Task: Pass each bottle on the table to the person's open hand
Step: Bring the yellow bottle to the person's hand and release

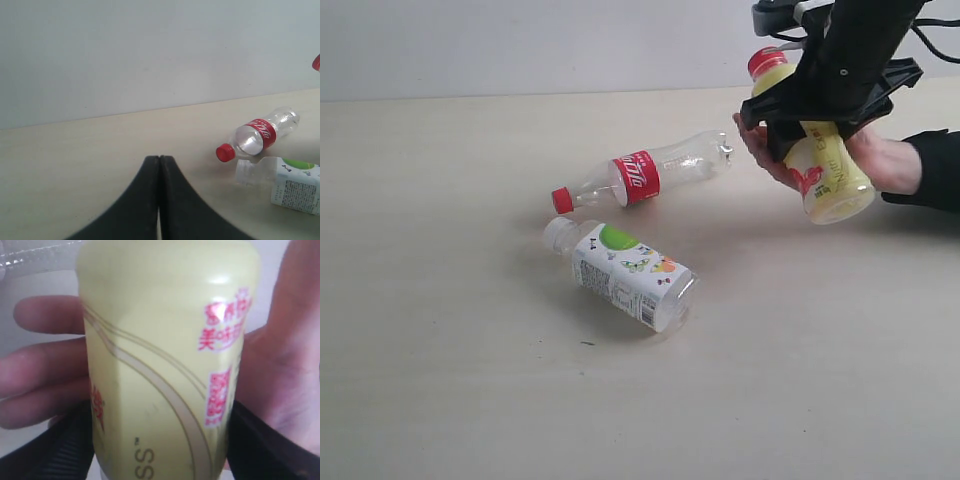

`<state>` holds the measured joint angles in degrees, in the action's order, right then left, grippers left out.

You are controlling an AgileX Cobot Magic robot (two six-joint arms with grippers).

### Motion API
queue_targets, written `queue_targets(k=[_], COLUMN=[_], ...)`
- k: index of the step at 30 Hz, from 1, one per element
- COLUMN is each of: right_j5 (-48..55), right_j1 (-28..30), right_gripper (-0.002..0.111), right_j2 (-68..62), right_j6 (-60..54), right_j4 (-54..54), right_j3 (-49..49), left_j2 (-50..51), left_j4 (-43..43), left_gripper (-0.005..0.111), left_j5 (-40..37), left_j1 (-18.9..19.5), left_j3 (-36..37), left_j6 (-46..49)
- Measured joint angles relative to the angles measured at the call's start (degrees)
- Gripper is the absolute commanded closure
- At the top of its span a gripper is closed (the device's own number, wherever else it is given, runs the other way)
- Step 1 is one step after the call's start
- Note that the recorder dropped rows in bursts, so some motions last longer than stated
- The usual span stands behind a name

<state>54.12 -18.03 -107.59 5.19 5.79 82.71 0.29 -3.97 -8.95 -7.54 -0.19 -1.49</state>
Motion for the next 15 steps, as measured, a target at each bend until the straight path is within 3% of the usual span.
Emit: queue_targets(k=[4, 11, 15], right_j5=[-0.5, -0.7, -1.0], right_j1=[0.0, 0.0, 0.0], right_gripper=[0.094, 0.032, 0.014], right_j2=[-0.1, -0.1, -0.2], right_j6=[0.0, -0.1, -0.5], right_j4=[0.0, 0.0, 0.1], right_j3=[0.0, 0.0, 0.0], left_j2=[0.0, 0.0, 0.0], left_j4=[0.0, 0.0, 0.0], left_gripper=[0.107, 0.107, 0.107], left_j5=[0.0, 0.0, 0.0], left_j1=[0.0, 0.0, 0.0], left_j3=[0.0, 0.0, 0.0], left_j6=[0.0, 0.0, 0.0])
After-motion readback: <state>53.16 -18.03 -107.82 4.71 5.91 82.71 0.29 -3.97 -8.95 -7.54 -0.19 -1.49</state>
